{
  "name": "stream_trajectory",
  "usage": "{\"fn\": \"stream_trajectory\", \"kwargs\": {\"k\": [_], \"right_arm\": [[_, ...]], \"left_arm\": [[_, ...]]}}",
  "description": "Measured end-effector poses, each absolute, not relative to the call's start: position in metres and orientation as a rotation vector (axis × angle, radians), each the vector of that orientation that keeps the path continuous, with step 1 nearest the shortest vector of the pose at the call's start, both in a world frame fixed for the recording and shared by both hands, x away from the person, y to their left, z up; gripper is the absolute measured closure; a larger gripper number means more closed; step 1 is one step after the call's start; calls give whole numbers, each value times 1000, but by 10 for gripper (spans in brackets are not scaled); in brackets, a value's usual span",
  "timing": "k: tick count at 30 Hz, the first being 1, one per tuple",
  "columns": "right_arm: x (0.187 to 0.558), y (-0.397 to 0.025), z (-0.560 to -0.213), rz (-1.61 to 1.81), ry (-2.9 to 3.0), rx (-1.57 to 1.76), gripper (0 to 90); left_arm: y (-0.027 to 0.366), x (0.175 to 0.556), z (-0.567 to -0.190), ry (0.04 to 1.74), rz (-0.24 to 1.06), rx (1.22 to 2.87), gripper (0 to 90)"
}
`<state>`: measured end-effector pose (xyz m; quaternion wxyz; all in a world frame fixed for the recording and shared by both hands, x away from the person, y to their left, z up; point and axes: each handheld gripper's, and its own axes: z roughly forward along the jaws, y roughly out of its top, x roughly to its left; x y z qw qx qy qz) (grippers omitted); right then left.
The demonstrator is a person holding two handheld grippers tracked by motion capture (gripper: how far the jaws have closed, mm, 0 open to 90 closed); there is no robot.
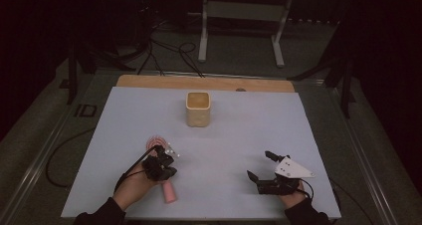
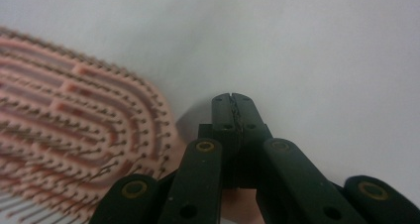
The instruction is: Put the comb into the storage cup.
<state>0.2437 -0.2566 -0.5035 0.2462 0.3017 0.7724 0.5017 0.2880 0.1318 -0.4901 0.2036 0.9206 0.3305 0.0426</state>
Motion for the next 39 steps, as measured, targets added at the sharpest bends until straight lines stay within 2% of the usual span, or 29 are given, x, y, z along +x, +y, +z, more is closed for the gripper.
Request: {"fn": "stream_trajectory", "kwargs": {"k": [12,17,39], "right_arm": [[244,-256,-504,1364,2113,816,86],[244,-256,-504,1363,2113,819,86],[244,-255,-504,1363,2119,817,86]], "left_arm": [[156,276,-485,936,103,2619,898],[164,277,-486,956,147,2672,898],[214,270,-482,1079,173,2682,898]]}}
